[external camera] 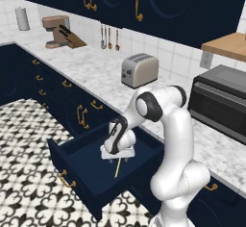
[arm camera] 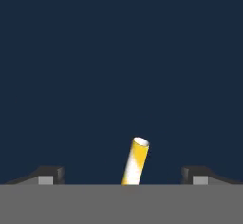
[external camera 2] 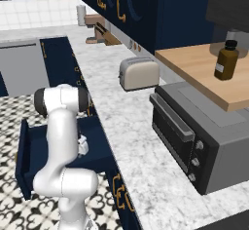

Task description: Take a straw from the drawer in front and place it inside the glass cup on the dining counter.

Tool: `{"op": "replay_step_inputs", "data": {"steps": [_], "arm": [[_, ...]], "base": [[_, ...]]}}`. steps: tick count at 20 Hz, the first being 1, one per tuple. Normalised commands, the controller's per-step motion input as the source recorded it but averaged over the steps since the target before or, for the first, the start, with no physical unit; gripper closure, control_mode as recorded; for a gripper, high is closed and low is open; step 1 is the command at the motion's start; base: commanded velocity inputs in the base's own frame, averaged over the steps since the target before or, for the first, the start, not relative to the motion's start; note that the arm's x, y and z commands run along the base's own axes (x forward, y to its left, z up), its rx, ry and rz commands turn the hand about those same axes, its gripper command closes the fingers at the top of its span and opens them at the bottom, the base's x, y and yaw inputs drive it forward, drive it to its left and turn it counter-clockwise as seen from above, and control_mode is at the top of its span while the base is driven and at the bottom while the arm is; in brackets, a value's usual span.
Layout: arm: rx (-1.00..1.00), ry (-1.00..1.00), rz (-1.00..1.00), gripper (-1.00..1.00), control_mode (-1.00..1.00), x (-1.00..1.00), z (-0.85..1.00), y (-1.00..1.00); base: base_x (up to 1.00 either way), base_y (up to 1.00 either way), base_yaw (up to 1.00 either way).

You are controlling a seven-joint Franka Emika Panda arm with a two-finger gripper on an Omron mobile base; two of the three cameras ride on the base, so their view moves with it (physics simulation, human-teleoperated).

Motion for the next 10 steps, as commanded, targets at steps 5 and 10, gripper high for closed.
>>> {"op": "replay_step_inputs", "data": {"steps": [5,10], "arm": [[0.00,-0.02,-0.04,-1.00,-1.00,-0.33,-0.02,-0.06],[0.00,0.00,0.00,1.00,-1.00,0.19,-0.29,0.00]], "base": [[0.00,0.00,0.00],[0.00,0.00,0.00]]}}
